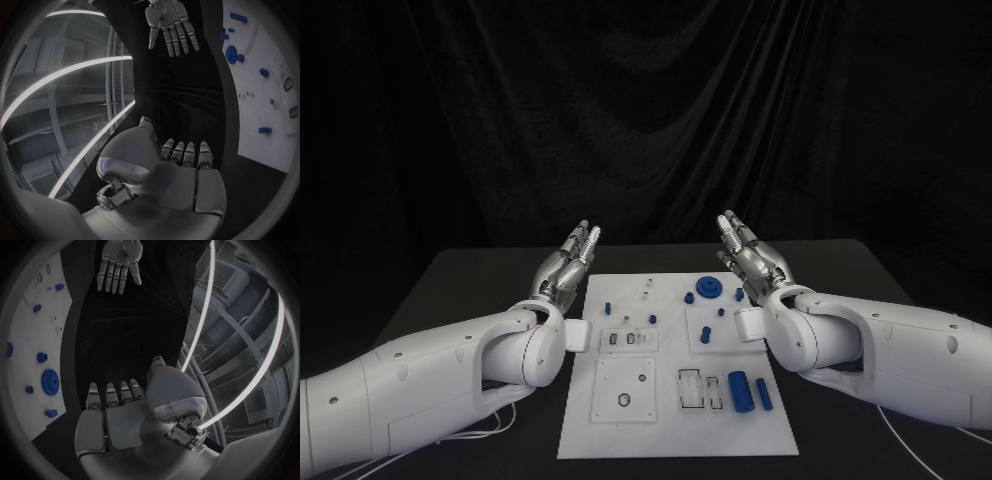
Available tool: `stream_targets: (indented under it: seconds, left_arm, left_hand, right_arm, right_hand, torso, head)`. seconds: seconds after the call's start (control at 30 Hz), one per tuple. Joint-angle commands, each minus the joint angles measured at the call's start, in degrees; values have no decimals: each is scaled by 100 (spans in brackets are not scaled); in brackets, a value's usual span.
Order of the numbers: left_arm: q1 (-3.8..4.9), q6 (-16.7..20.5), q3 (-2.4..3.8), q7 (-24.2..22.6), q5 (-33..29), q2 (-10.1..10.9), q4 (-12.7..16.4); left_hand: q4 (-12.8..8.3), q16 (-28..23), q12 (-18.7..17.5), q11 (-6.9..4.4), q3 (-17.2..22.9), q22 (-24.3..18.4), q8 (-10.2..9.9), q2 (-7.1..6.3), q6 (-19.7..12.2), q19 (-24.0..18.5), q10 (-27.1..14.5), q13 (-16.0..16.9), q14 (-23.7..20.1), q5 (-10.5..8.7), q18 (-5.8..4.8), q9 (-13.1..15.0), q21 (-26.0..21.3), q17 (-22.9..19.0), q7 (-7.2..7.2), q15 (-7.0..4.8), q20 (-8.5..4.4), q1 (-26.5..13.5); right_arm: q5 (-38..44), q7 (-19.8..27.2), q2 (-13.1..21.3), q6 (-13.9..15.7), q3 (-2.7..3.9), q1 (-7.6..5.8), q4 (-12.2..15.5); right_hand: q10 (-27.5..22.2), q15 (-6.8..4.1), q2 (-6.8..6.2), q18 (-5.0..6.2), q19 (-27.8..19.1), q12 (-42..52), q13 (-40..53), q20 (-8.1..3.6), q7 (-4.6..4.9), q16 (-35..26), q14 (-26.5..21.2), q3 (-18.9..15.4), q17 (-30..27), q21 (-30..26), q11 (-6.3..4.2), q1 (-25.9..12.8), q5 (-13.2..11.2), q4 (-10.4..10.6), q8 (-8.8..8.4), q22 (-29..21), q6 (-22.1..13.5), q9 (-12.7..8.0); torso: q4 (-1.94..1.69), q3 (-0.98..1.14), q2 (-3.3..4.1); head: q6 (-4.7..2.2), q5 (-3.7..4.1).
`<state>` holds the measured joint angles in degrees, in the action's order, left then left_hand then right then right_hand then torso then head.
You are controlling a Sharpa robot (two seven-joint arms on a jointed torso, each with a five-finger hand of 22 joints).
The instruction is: Assemble the parts on the task board
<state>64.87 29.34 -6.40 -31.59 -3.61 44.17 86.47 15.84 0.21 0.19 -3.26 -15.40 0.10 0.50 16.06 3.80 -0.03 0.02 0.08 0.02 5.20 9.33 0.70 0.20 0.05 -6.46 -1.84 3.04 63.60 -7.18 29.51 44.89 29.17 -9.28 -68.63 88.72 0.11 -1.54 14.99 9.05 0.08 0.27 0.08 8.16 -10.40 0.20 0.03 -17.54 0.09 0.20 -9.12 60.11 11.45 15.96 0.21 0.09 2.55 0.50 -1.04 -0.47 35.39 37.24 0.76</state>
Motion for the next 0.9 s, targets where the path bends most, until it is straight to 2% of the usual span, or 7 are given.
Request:
stream_targets:
  seconds: [0.03, 0.47, 0.6, 0.63, 0.77, 0.87, 0.9]
  left_arm:
    - [103, -1325, -83, -506, -409, -25, -67]
    - [464, -3084, -536, -988, -893, -80, -321]
    - [491, -3217, -570, -1024, -929, -84, -340]
    - [478, -3582, -572, -1234, 62, 97, -615]
    - [477, -3615, -572, -1269, 153, 161, -587]
    - [477, -3418, -573, -1341, 306, 210, -579]
    - [477, -3328, -573, -1369, 358, 237, -578]
  left_hand:
    - [91, -21, -19, -58, -43, -10, 36, 53, 105, 3, -2, -8, -2, 29, 94, 16, -20, -5, 99, -113, 158, 271]
    - [89, -21, -13, 309, -33, -10, 72, 53, 385, 3, 11, -2, -2, 43, -41, 48, -20, -5, 328, 402, 408, 264]
    - [98, -21, 4, 351, 82, -10, 79, 79, 470, 3, 48, 13, -2, 66, 3, 58, -20, -5, 440, 550, 592, 353]
    - [98, -21, 27, 396, 97, -10, 82, 77, 486, 3, 88, 30, -2, 55, 11, 61, -20, -5, 441, 574, 625, 354]
    - [94, -18, 148, 594, 138, 3, 100, 70, 580, 17, 213, 77, 0, 67, 42, 75, -5, -3, 379, 673, 747, 419]
    - [93, 60, 358, 766, 164, 29, 133, 66, 734, 58, 396, 132, 99, 148, 43, 96, 31, 55, 422, 774, 844, 439]
    - [90, 160, 542, 864, 175, 54, 163, 62, 859, 108, 561, 174, 247, 235, 31, 113, 69, 119, 472, 877, 931, 479]
  right_arm:
    - [-609, 93, 16, -1290, -109, -144, -27]
    - [-1088, 131, 30, -2302, -490, -507, -81]
    - [-1088, 131, 30, -2302, -490, -507, -81]
    - [-388, 239, 432, -2905, -490, -466, -112]
    - [-354, 204, 558, -3024, -490, -477, -50]
    - [-297, 228, 631, -3043, -490, -493, -37]
    - [-230, 258, 644, -3001, -490, -507, -43]
  right_hand:
    - [-11, 33, 56, 106, -8, -27, -8, 150, -59, -20, -3, -73, -9, -20, 61, 295, 86, 49, 40, -9, 21, 9]
    - [-11, 573, 8, 127, -8, -27, -8, 494, 150, -20, -3, -22, -9, -20, 539, 464, 148, 29, 59, -9, 100, 26]
    - [-11, 658, 0, 139, 215, -27, -8, 644, 354, -20, -3, 170, -9, 171, 736, 932, 1028, -197, 94, 121, 223, 52]
    - [-11, 692, -10, 142, 312, -27, -8, 673, 373, -20, -3, 187, -9, 243, 785, 988, 1087, -241, 113, 162, 268, 62]
    - [-11, 980, -37, 144, 893, -27, -8, 811, 464, 66, 49, 266, 60, 627, 1047, 1250, 1288, -467, 195, 349, 402, 92]
    - [57, 1090, -41, 139, 1472, 122, 110, 836, 667, 310, 286, 320, 208, 969, 1256, 1432, 1432, -663, 342, 490, 694, 150]
    - [316, 1182, -44, 129, 2128, 472, 297, 840, 969, 669, 731, 394, 399, 1315, 1505, 1635, 1689, -836, 552, 629, 1156, 246]
  torso:
    - [-4, -2, 19]
    - [-4, -2, 19]
    - [-4, -2, 19]
    - [34, 42, 6]
    - [-23, 32, -20]
    - [-65, 45, 5]
    - [-66, 59, 6]
  head:
    - [1, 0]
    - [1, 0]
    - [1, 0]
    - [207, -2]
    - [275, 70]
    - [349, 116]
    - [355, 118]
